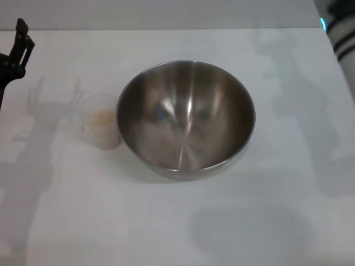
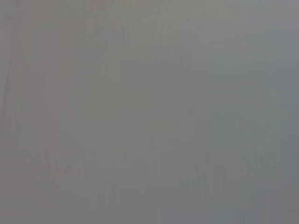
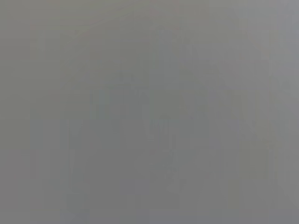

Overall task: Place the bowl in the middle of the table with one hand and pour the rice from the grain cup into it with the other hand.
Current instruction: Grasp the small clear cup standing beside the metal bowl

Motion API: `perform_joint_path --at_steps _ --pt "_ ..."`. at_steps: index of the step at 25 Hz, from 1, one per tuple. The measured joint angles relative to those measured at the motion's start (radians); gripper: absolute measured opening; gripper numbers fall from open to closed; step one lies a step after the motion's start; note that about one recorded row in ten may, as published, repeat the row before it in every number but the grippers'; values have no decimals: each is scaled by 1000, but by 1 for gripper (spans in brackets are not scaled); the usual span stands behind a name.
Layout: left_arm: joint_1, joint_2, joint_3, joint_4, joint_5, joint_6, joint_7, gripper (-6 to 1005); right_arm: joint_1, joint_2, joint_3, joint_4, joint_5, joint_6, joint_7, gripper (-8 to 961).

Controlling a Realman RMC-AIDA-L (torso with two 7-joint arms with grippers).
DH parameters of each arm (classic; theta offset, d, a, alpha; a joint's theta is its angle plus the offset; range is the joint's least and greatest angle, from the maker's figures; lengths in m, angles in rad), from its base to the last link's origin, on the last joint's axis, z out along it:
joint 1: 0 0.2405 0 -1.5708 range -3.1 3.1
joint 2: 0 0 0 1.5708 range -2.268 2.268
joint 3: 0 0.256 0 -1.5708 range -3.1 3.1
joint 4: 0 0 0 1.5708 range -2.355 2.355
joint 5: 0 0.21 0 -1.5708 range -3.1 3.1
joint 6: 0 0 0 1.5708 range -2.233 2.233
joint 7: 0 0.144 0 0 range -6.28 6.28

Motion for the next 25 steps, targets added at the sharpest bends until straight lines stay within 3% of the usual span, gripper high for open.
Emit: perform_joint_path --at_steps 1,2,3,4,5,6,11,13,16,18,21,25 --pt "0 0 0 0 0 0 0 855 25 0 -53 175 -2 -254 116 523" --pt "0 0 0 0 0 0 0 855 25 0 -53 175 -2 -254 116 523" --pt "9 -1 19 0 0 -1 0 855 46 -1 -77 313 -2 -435 246 523" --pt "17 -1 35 0 0 2 0 855 58 -1 -83 390 -2 -522 330 523" --pt "17 -1 35 0 0 2 0 855 58 -1 -83 390 -2 -522 330 523" --pt "26 -1 50 0 0 4 0 855 78 -3 -82 514 0 -630 464 523" --pt "72 -1 81 -3 0 15 5 855 92 -7 -46 646 2 -671 540 523" --pt "137 -1 114 -45 0 22 59 854 87 -7 -31 681 1 -680 540 523" --pt "157 -1 121 -62 0 22 81 854 87 -8 -30 702 0 -691 540 523" --pt "221 -2 160 -120 -4 19 161 854 92 -10 -30 725 0 -698 540 523" --pt "235 -2 178 -135 -6 12 182 854 93 -10 -30 729 2 -699 537 523" --pt "274 -2 197 -176 -8 -92 232 854 96 -14 -29 733 2 -699 534 522"
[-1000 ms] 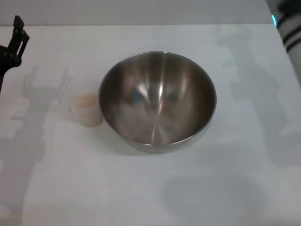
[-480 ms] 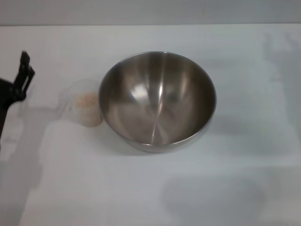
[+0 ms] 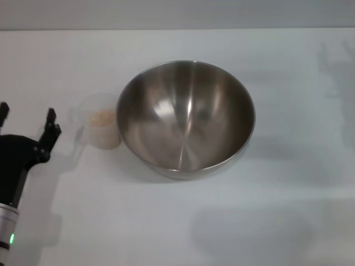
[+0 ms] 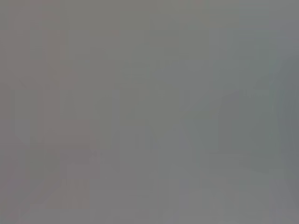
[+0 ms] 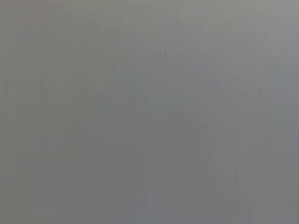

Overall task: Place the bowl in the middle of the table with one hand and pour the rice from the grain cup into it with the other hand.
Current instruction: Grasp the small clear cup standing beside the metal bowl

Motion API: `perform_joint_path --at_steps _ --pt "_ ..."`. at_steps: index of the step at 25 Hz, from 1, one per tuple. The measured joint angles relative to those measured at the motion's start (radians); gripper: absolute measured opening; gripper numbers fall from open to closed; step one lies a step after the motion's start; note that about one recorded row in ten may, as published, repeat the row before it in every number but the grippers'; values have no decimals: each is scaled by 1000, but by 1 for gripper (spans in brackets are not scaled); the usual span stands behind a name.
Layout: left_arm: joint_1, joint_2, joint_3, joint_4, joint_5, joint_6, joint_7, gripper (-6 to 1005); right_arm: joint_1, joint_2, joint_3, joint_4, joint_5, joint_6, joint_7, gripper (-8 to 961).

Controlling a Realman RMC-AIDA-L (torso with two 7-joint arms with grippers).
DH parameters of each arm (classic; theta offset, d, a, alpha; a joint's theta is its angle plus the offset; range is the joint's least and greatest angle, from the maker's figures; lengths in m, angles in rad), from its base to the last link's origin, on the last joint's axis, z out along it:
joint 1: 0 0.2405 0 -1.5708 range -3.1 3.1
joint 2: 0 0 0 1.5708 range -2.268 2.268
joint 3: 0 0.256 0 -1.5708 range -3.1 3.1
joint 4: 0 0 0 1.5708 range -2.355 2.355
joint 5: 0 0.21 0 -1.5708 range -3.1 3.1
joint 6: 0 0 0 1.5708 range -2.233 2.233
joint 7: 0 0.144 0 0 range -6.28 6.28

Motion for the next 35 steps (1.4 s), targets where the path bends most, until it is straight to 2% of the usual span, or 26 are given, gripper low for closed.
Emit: perform_joint_path --at_steps 8,35 --pt "-2 -2 7 -22 -1 -108 1 854 10 -5 0 19 1 1 5 522" --pt "-90 -2 -1 12 -53 -224 2 853 -1 -2 1 29 2 -7 6 522"
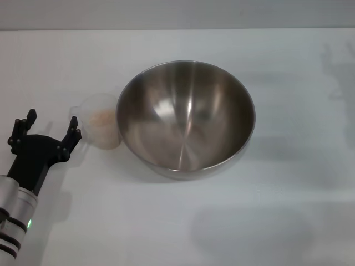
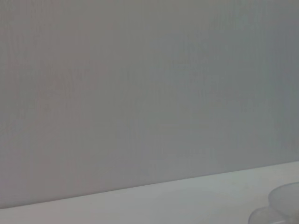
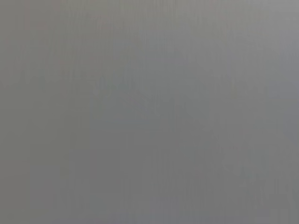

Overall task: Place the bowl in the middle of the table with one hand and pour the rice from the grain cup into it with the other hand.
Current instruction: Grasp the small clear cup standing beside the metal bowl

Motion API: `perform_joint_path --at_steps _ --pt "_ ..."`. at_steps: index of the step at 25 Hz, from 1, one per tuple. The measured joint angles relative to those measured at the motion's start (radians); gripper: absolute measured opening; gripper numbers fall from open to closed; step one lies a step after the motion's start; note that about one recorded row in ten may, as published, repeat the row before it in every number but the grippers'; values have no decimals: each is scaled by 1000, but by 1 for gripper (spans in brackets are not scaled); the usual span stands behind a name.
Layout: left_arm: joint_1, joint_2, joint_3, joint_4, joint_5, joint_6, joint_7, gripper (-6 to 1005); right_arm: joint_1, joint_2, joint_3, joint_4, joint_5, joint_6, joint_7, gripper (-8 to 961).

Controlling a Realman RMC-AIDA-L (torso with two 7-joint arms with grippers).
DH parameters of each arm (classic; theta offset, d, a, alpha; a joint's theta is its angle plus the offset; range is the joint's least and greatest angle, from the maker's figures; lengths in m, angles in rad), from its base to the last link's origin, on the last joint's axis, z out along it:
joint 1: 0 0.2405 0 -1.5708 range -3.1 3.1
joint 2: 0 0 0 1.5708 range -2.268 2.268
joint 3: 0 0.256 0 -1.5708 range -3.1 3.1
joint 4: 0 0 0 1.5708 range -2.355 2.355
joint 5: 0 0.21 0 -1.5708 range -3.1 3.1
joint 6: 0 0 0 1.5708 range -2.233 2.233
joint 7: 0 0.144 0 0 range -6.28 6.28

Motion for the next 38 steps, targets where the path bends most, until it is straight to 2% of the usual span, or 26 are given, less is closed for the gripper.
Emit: perform_joint_path --at_steps 14,24,28,33,38 --pt "-59 0 -6 20 -31 -48 -1 852 4 0 0 0 -3 -3 0 522" --pt "-64 0 -8 27 -39 -56 -1 852 7 1 0 0 -3 -1 0 523" --pt "-76 0 -2 34 -33 -56 -2 683 9 2 0 -1 -3 -1 0 523" --pt "-87 0 -2 34 -33 -56 -8 410 10 2 0 -2 -3 -2 0 522" --pt "-98 0 -1 34 -32 -56 -8 324 10 2 0 -1 -2 -3 -1 522"
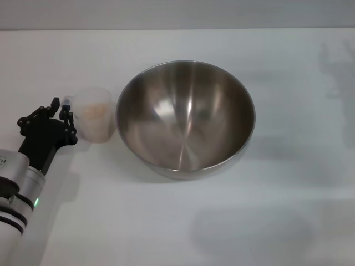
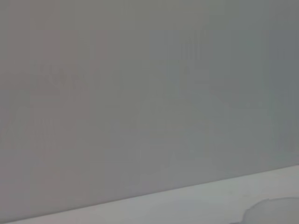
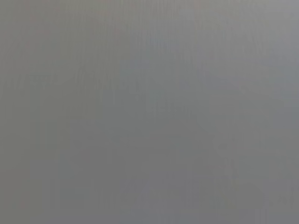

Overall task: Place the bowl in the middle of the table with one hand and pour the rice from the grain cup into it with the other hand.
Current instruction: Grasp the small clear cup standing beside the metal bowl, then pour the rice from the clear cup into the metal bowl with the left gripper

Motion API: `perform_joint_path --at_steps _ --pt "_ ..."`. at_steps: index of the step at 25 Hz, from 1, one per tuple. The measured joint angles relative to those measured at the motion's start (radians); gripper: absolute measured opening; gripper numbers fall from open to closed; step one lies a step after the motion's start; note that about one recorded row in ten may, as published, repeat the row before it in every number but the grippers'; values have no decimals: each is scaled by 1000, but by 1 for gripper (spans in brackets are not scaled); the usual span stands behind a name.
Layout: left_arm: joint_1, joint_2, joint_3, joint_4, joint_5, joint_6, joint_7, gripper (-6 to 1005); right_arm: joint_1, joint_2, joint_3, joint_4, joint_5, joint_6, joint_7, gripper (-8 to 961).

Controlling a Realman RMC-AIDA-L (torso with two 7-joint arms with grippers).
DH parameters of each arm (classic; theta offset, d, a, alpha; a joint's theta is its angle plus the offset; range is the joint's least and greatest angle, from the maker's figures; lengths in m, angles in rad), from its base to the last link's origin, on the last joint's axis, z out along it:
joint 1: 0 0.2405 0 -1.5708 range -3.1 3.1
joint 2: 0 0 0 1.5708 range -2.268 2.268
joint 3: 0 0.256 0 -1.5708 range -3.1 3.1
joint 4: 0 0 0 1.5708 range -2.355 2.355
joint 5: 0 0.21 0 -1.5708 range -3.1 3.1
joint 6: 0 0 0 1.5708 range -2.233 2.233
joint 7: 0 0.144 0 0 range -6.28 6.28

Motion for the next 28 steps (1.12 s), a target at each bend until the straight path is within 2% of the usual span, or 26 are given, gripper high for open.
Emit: perform_joint_path --at_steps 7,12,20,23,28 --pt "-17 0 2 -3 1 0 0 203 0 0 0 -1 0 0 0 522" --pt "-21 0 3 -10 0 5 0 30 -1 0 0 1 0 -1 0 522" --pt "-41 0 -20 -13 -5 132 89 22 -1 1 0 1 1 -2 0 523" --pt "-68 0 -25 -47 -3 180 270 22 1 1 0 -5 -1 -2 0 523" --pt "-92 0 15 -112 20 231 603 22 4 2 0 -6 -3 -2 0 523"
